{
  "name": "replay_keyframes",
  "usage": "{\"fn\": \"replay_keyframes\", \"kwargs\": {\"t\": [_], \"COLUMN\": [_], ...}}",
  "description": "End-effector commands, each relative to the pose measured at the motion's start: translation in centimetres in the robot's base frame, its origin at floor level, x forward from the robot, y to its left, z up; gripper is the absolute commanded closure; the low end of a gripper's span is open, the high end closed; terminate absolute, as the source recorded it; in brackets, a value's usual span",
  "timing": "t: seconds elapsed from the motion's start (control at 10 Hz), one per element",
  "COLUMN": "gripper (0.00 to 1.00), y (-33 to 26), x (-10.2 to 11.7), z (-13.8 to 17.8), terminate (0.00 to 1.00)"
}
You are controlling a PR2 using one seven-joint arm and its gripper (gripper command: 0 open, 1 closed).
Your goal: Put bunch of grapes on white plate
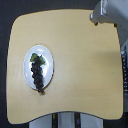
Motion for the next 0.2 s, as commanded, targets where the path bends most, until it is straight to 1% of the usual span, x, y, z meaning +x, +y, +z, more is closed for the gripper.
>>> {"fn": "replay_keyframes", "kwargs": {"t": [0.0,0.1], "gripper": [0.0,0.0], "y": [-3.52,-3.81], "x": [-0.57,-0.46], "z": [-0.88,-1.14], "terminate": [0.0,1.0]}}
